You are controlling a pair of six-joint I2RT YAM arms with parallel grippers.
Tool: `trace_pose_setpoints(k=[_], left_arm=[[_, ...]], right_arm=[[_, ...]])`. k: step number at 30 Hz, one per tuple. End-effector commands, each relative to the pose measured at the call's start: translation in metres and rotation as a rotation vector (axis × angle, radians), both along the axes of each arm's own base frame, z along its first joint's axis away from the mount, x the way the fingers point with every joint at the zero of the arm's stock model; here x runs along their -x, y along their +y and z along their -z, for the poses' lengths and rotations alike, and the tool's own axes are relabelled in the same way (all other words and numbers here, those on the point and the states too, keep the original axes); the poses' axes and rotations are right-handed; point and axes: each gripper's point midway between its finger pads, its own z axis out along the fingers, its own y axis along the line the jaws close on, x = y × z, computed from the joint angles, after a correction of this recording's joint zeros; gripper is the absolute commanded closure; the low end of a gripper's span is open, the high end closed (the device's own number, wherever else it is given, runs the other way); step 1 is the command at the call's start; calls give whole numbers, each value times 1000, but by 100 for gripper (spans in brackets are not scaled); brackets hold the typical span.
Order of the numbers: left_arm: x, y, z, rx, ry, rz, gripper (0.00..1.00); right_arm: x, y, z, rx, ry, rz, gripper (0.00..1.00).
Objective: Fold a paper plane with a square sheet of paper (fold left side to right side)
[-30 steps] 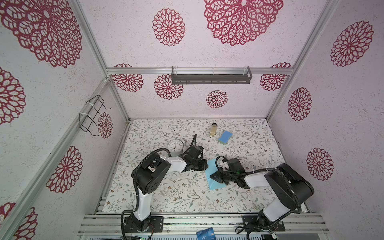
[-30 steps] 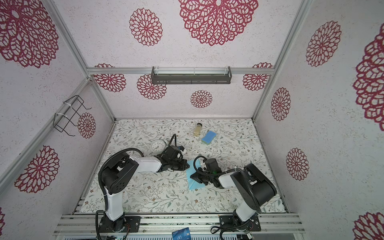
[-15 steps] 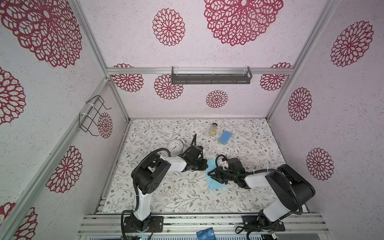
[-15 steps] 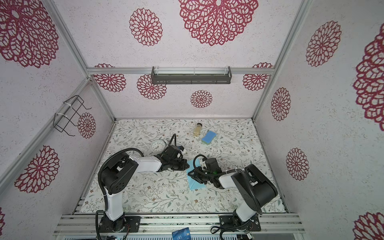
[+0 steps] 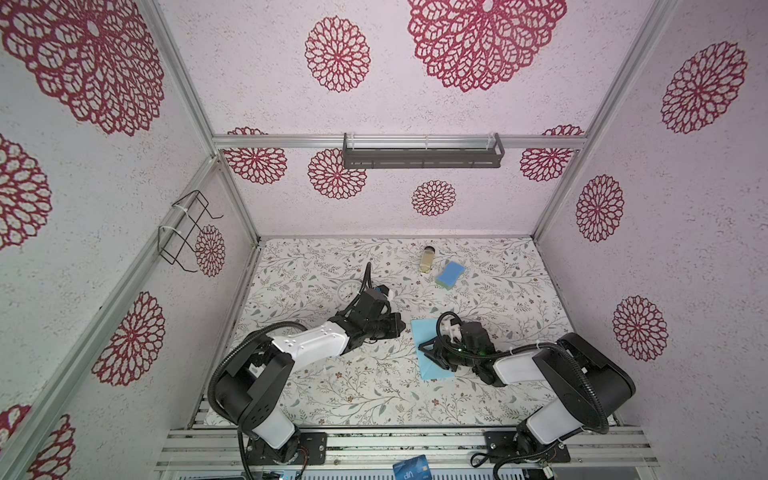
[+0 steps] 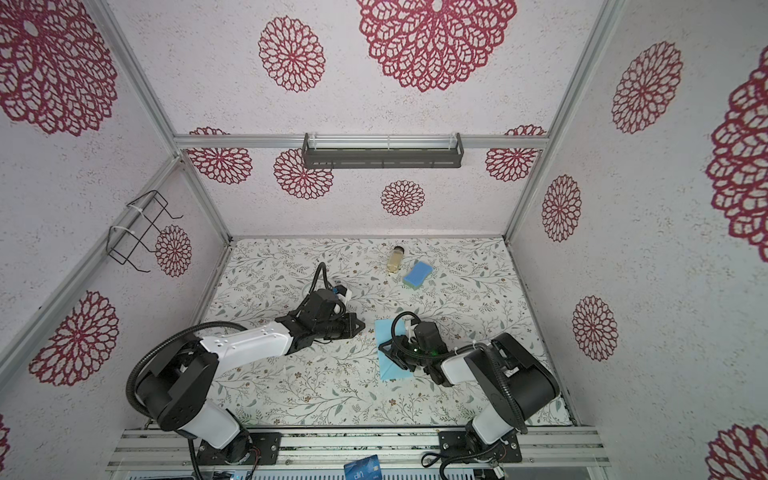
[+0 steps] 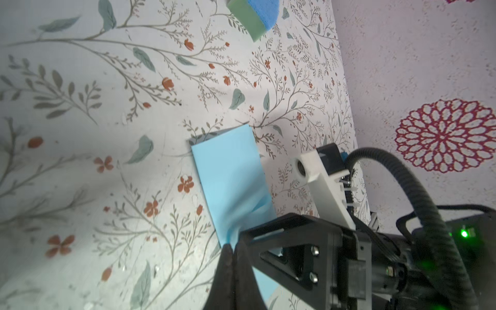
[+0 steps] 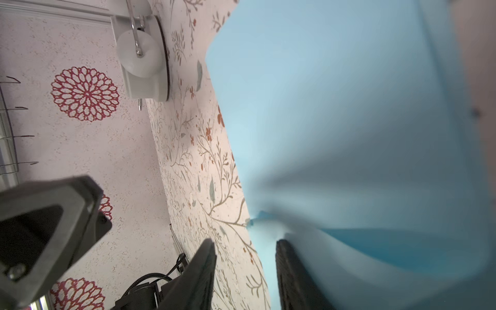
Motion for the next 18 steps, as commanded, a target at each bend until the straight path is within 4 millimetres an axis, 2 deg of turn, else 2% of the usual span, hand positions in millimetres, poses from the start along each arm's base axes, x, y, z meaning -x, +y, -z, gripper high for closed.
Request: trace_pose_setpoints(k=[1,4,8,11,18], left_arm=[[25,1,-1,-16,6,-17,100],[46,-5,1,-1,12,-12,100],[65,-24,8,3,20,25,100],[70,-41,15,2,29,54,100],[66,-74,31,-16,36,106,100]], right_arm=[[21,-33,48,151,158,122,59],[21,-34,51,146,171,150,58],[22,-33,54,140,180,175,59],[22,-32,54,130,184,186,59],[23,-32,55,119,190,199,59]])
